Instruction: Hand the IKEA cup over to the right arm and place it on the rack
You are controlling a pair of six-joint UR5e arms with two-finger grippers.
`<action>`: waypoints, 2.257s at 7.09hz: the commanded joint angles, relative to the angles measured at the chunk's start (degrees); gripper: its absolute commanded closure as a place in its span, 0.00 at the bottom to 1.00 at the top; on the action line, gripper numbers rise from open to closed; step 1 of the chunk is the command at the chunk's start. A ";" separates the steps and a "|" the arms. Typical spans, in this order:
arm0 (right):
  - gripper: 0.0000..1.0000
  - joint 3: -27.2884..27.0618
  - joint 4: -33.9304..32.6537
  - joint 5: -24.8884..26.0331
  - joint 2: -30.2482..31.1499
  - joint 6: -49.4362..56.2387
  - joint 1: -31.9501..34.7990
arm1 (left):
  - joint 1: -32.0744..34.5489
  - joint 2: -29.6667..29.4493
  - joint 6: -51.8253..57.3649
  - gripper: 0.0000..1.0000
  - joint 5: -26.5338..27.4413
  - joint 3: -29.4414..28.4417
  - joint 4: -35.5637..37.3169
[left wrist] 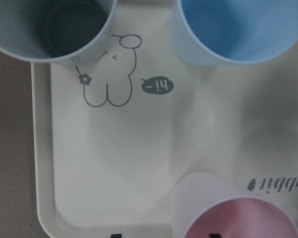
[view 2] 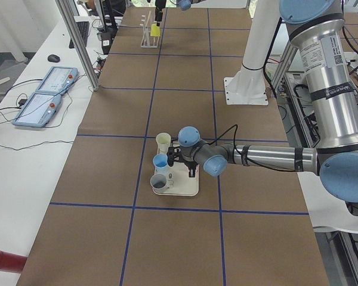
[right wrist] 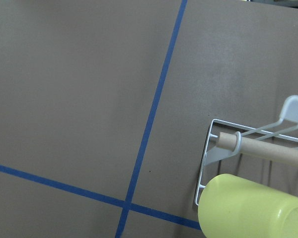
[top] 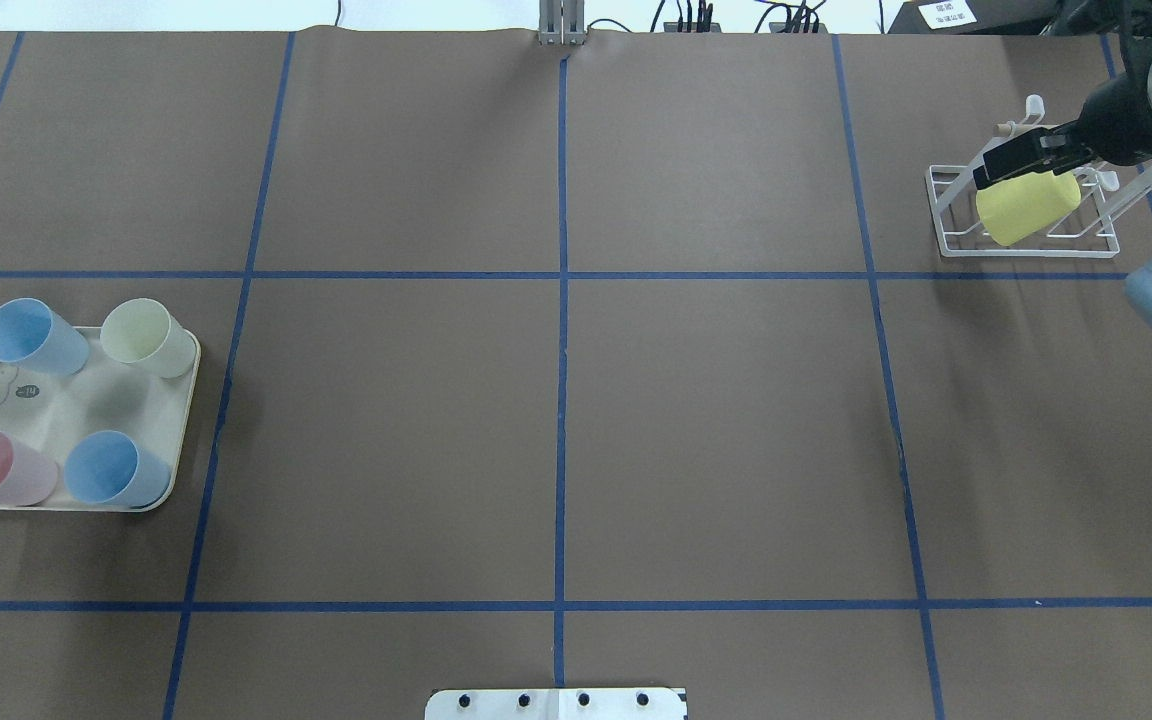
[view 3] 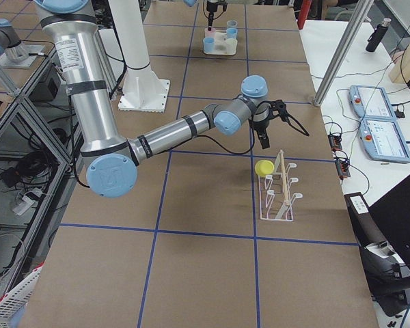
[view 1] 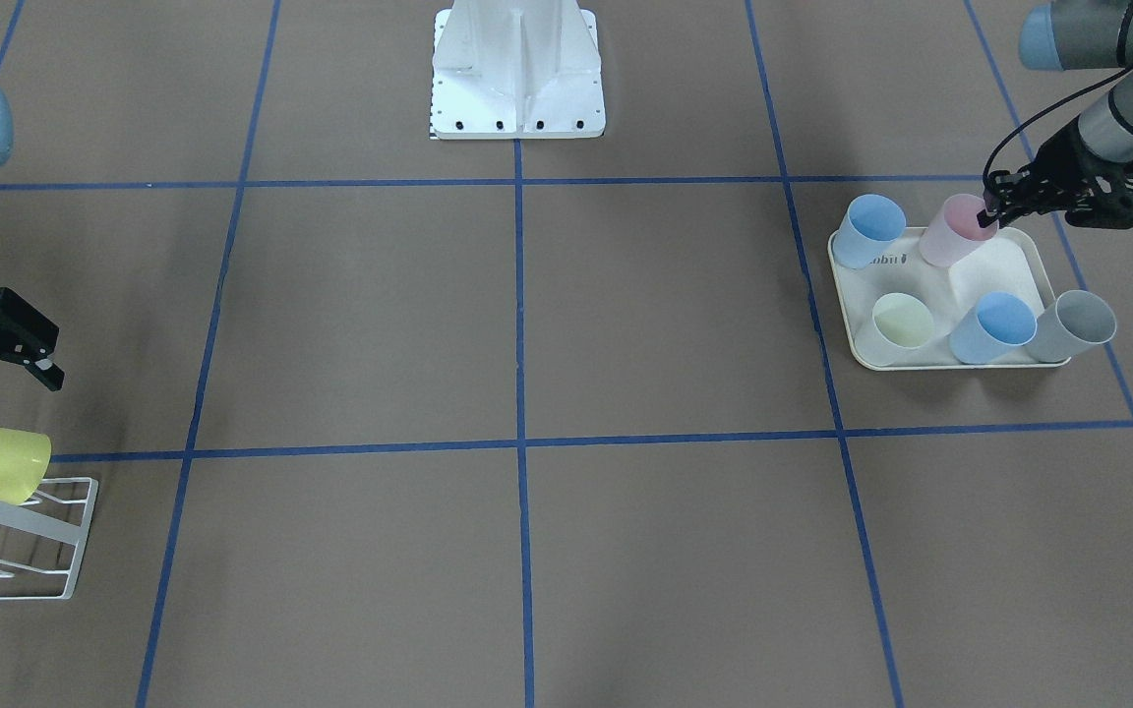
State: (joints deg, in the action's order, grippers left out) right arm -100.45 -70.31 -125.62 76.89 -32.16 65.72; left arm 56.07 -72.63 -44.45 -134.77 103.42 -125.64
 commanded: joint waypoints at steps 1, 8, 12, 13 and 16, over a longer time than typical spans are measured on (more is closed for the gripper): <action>0.00 0.08 0.00 0.02 0.02 -0.01 0.02 | 4.27 1.60 0.06 1.00 -8.36 3.17 0.05; 0.00 -5.00 0.70 -0.07 -0.07 -15.43 -0.07 | 19.07 -5.27 -19.34 1.00 -19.91 11.62 -0.04; 0.00 -7.22 18.99 -8.92 0.10 -43.68 -0.07 | 18.12 -23.03 -42.60 1.00 -19.83 11.55 -0.83; 0.00 -7.30 24.55 -11.99 0.71 -49.96 -0.07 | 16.63 -26.56 -47.61 1.00 -19.39 11.63 -0.92; 0.00 -7.31 32.85 -17.01 0.55 -55.82 -0.16 | 9.17 -35.80 -50.82 1.00 -19.39 4.55 -8.60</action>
State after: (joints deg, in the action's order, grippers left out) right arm -107.78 -40.49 -140.55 77.57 -86.41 65.60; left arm 68.37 -105.36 -94.49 -154.12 111.36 -129.40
